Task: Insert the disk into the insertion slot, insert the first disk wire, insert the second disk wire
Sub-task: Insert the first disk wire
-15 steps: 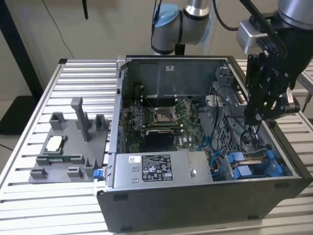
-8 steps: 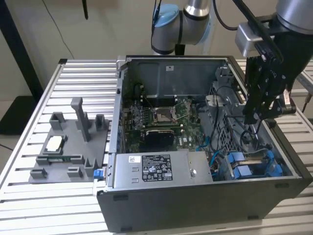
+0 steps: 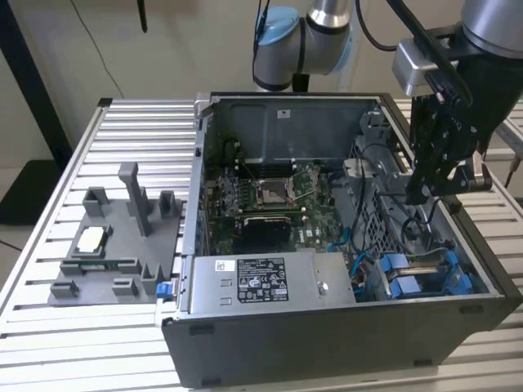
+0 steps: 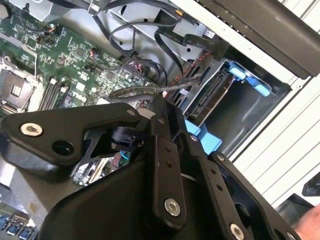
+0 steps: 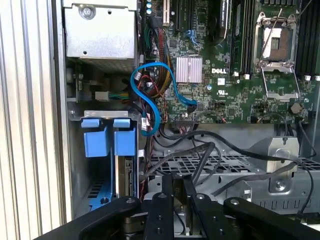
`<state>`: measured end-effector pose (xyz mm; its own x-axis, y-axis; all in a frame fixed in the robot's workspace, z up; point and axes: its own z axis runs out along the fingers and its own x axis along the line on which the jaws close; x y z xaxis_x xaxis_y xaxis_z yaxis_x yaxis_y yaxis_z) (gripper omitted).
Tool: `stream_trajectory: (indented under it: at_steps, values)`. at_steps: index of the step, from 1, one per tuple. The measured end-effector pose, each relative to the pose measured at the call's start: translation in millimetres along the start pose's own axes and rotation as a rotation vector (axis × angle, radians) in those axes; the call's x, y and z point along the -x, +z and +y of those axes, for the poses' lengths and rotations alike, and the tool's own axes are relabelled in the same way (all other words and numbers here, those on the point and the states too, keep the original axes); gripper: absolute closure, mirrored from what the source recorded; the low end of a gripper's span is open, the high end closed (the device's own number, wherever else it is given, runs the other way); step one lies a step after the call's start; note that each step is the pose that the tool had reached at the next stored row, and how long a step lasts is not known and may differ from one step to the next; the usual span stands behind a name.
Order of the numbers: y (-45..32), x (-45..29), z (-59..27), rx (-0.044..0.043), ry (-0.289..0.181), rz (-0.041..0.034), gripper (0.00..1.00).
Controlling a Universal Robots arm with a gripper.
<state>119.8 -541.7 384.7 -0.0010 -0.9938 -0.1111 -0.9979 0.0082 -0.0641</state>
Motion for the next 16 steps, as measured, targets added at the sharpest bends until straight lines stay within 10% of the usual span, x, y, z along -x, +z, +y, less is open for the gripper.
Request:
stream_trajectory:
  at_steps: [16]
  values:
    - [8.1, -17.8, -4.0, 0.0000, -0.001, 0.0092, 0.81]
